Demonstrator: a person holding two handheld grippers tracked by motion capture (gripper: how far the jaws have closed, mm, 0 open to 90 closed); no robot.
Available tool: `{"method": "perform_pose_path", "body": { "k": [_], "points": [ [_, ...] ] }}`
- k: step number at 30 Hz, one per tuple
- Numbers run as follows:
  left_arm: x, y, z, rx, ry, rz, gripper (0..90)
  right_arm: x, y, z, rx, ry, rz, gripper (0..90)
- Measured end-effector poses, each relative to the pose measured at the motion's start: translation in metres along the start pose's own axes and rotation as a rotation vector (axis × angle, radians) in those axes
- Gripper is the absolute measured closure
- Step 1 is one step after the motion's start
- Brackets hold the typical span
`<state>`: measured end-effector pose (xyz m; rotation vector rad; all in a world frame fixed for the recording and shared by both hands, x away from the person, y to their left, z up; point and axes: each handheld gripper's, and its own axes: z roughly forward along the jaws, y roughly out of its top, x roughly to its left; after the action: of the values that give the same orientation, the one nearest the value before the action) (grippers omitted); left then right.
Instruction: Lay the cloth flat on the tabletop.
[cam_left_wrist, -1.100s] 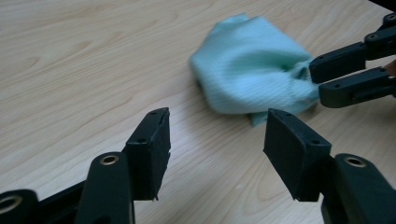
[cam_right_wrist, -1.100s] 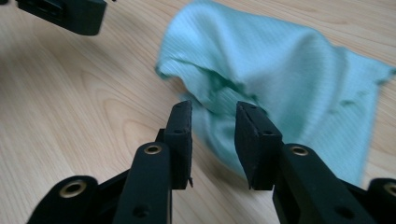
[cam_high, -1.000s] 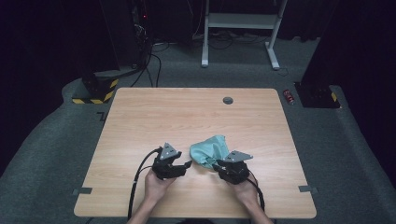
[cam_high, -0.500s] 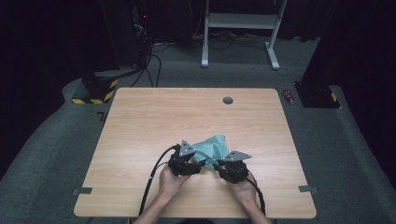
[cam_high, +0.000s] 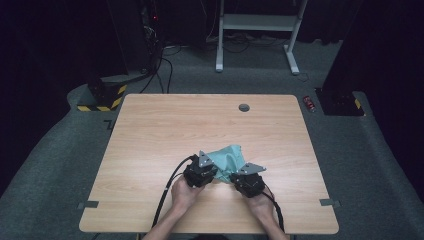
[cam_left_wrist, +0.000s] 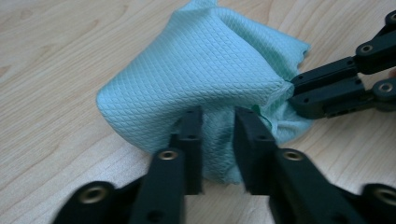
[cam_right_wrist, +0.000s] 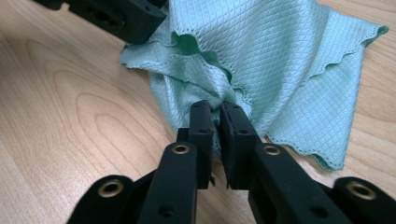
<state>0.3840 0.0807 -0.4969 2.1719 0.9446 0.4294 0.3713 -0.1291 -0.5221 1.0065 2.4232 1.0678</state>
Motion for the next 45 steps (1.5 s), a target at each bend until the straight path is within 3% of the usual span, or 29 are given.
{"method": "perform_pose_path", "body": {
  "k": [3, 7, 8, 10, 13, 16, 18, 19, 22, 27, 32, 37, 41, 44, 45],
  "points": [
    [0.002, 0.000, -0.002, -0.006, 0.002, -0.004, 89.5, 0.000, -0.002, -0.001, -0.010, 0.000, 0.000, 84.7],
    [0.006, 0.000, -0.007, -0.025, -0.010, -0.022, 89.8, 0.003, -0.003, -0.001, -0.008, -0.018, -0.016, 83.5],
    [0.005, 0.001, -0.013, -0.051, -0.041, -0.023, 88.5, 0.004, -0.003, -0.001, -0.009, -0.023, -0.020, 82.7],
    [0.001, 0.003, -0.015, -0.074, -0.075, -0.025, 73.5, 0.004, -0.003, -0.001, -0.009, -0.028, -0.017, 81.1],
    [-0.008, 0.011, -0.011, -0.044, -0.053, 0.019, 54.5, 0.003, -0.003, -0.001, -0.009, -0.031, -0.006, 78.7],
    [-0.014, 0.016, -0.007, -0.039, -0.037, 0.042, 48.2, 0.004, -0.003, -0.001, -0.008, -0.039, -0.009, 78.1],
    [-0.020, 0.024, 0.001, -0.011, -0.005, 0.071, 46.3, 0.004, -0.003, -0.001, -0.008, -0.043, -0.011, 77.6],
    [-0.021, 0.026, 0.004, 0.003, 0.008, 0.079, 46.9, 0.004, -0.003, -0.001, -0.008, -0.041, -0.008, 77.3],
    [-0.019, 0.028, 0.012, 0.037, 0.026, 0.085, 62.7, 0.003, -0.003, -0.001, -0.007, -0.035, 0.001, 77.1],
    [-0.009, 0.028, 0.010, 0.041, 0.027, 0.063, 86.9, 0.003, -0.003, -0.001, -0.009, -0.037, 0.000, 77.0],
    [-0.006, 0.028, 0.006, 0.038, 0.036, 0.073, 89.4, 0.002, -0.003, -0.001, -0.008, -0.033, 0.002, 76.9],
    [0.009, 0.028, -0.003, 0.005, 0.029, -0.012, 89.6, 0.002, -0.003, -0.001, -0.008, -0.034, 0.001, 76.9],
    [0.026, 0.026, -0.017, -0.023, 0.062, -0.059, 89.6, 0.002, -0.003, -0.001, -0.008, -0.035, 0.000, 76.9],
    [0.035, 0.024, -0.024, -0.025, 0.079, -0.085, 89.7, 0.003, -0.003, -0.001, -0.008, -0.037, -0.001, 76.8],
    [0.043, 0.019, -0.028, -0.019, 0.102, -0.103, 89.7, 0.003, -0.003, -0.001, -0.008, -0.037, -0.001, 76.9]
  ]
}}
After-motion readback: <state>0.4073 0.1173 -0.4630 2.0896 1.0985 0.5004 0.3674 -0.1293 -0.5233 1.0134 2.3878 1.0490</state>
